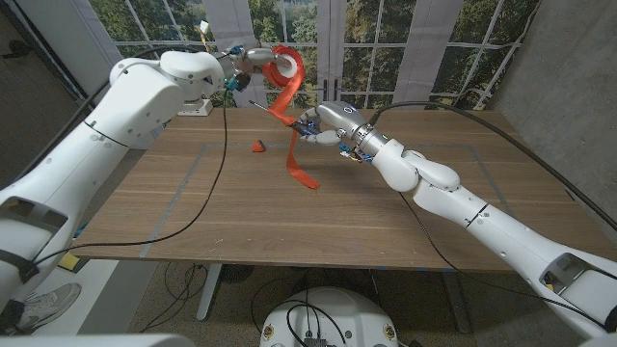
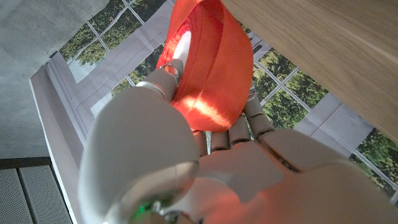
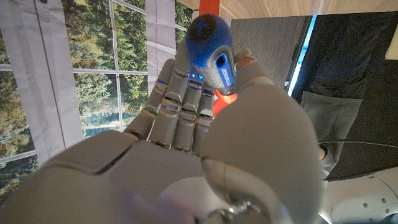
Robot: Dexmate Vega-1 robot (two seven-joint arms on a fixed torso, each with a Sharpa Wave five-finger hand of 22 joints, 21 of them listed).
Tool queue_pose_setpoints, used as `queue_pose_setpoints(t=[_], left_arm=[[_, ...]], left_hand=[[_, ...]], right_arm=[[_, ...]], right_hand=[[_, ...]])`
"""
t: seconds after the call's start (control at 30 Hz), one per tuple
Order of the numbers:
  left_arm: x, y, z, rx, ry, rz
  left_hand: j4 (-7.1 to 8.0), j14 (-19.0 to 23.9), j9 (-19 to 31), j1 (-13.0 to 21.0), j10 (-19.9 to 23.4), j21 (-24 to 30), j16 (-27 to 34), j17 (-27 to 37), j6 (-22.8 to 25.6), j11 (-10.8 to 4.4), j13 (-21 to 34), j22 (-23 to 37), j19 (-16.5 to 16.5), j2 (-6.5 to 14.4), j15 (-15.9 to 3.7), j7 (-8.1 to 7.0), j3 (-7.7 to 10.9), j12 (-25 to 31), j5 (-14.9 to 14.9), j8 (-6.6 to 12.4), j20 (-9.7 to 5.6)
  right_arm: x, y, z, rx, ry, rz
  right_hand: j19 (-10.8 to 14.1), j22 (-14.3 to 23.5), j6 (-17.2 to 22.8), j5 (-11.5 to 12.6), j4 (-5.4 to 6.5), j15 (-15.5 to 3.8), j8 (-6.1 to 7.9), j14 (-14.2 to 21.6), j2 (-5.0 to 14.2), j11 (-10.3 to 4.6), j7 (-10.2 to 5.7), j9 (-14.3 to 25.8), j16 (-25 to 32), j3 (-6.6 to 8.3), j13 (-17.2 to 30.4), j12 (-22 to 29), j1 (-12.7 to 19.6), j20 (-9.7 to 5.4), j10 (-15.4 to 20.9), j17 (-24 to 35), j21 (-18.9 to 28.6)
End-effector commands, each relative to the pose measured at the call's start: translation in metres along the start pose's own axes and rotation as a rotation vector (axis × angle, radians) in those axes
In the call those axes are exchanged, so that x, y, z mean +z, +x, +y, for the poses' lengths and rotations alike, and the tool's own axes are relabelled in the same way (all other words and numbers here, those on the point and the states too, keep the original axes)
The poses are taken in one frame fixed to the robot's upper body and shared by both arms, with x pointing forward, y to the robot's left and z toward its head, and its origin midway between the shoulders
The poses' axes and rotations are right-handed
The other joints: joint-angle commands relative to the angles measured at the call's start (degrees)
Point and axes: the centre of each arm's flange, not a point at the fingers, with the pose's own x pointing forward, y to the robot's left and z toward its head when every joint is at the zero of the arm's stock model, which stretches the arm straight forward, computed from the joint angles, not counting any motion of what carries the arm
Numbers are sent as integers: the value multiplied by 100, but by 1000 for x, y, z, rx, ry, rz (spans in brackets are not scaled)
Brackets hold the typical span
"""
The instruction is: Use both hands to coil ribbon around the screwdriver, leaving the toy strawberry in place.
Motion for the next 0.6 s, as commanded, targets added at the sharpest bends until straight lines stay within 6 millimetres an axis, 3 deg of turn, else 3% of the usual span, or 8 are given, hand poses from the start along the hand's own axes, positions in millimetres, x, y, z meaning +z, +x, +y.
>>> queue_pose_setpoints(t=[0.03, 0.23, 0.6], left_arm=[[31, 0, -14, -56, 52, -56], [48, -5, -19, -50, 85, -91], [58, -14, -26, -61, 89, -130]], left_hand=[[26, 1455, 34, 443, 1941, 29, 84, 1510, 1467, -1698, 1551, 19, 48, 469, -1803, 23, 16, 213, 31, 27, -8], [25, 1454, 32, 446, 1946, 30, 74, 1505, 1460, -1696, 1546, 17, 49, 468, -1818, 24, 16, 196, 31, 20, -8], [27, 1454, 29, 447, 1961, 29, 60, 1504, 1467, -1705, 1552, 13, 52, 469, -1807, 11, 16, 179, 32, 19, -11]], right_arm=[[-1, 8, 7, -4, 9, -8], [-8, 12, 16, 33, 34, 9], [-15, 14, 24, 57, 43, 50]], right_hand=[[-13, 16, 1058, 40, -5, -999, 0, 361, 608, -616, -1060, 23, -6, -12, 413, 19, 655, -347, 645, 33, 35], [0, 15, 1062, 45, -4, -997, -6, 362, 611, -626, -1056, 20, -12, -19, 411, 7, 659, -344, 657, 41, 47], [-3, 12, 1065, 52, -4, -997, -17, 370, 612, -630, -1050, 14, -20, -30, 415, -8, 664, -339, 675, 55, 56]])
